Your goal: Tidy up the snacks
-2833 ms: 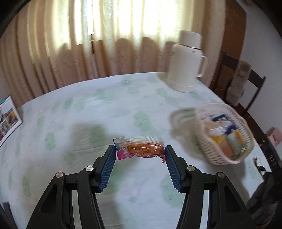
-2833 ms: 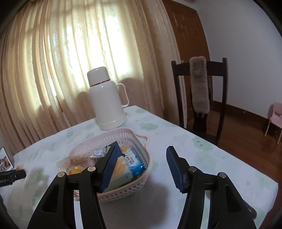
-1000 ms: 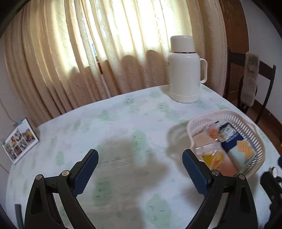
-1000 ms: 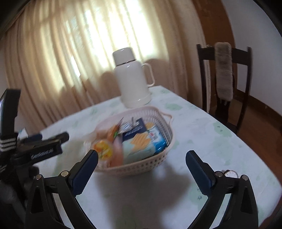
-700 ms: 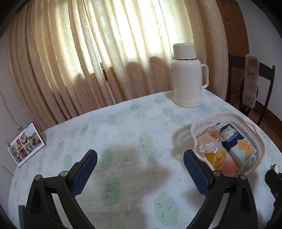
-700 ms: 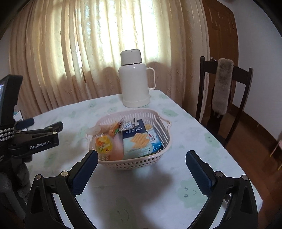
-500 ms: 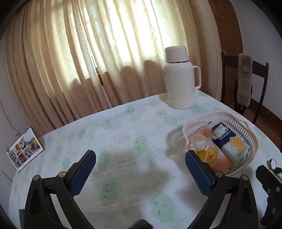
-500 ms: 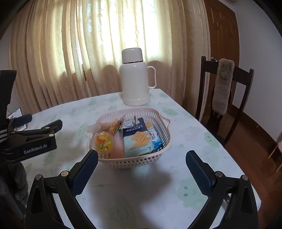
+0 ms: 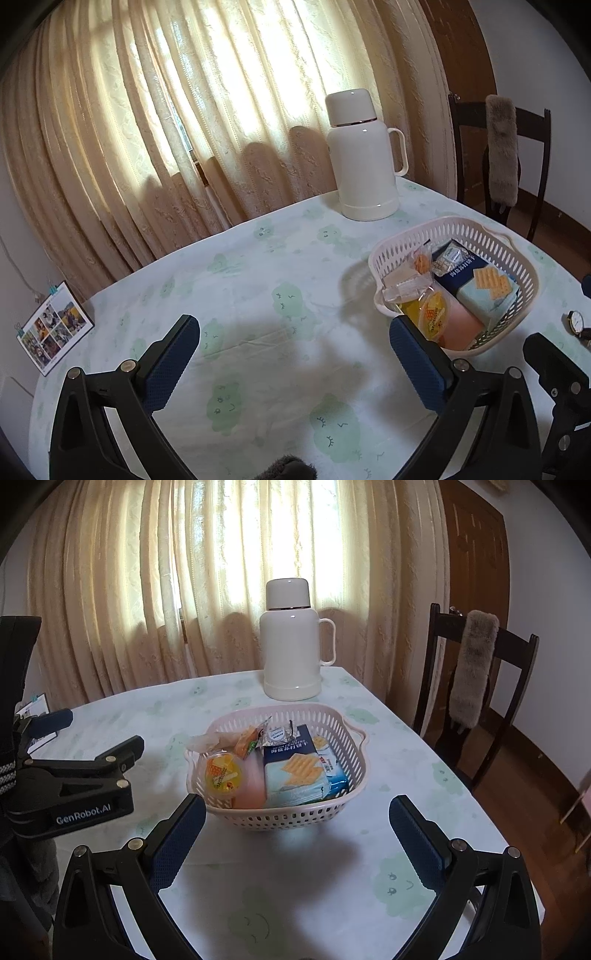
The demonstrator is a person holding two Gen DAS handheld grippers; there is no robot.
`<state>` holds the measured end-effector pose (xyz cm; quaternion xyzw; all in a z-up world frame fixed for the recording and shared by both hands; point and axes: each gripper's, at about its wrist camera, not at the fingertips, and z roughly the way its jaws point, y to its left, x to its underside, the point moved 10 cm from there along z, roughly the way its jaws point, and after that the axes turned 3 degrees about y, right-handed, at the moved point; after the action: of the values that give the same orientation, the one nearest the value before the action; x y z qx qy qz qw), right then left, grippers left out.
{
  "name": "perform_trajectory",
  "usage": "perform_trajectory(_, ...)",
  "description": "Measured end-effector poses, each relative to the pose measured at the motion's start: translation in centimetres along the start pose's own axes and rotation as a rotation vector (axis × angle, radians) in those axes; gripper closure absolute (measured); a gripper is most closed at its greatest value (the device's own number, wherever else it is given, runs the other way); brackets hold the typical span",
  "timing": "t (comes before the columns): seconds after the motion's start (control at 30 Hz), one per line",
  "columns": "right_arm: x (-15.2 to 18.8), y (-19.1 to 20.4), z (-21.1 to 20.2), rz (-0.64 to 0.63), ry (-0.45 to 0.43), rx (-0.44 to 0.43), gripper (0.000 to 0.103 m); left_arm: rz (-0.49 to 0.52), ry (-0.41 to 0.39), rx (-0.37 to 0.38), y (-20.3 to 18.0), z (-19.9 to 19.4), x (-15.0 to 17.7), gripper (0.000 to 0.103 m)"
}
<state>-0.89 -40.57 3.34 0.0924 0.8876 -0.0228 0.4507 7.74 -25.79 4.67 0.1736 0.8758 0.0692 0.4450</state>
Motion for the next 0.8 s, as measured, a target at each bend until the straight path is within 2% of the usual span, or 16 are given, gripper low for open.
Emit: perform_trajectory(0.8, 0.8, 0.4, 1.6, -0.041, 0.035, 0.022, 0.004, 0.06, 0.029, -0.003, -1.3, 1.1, 1.1, 0.0)
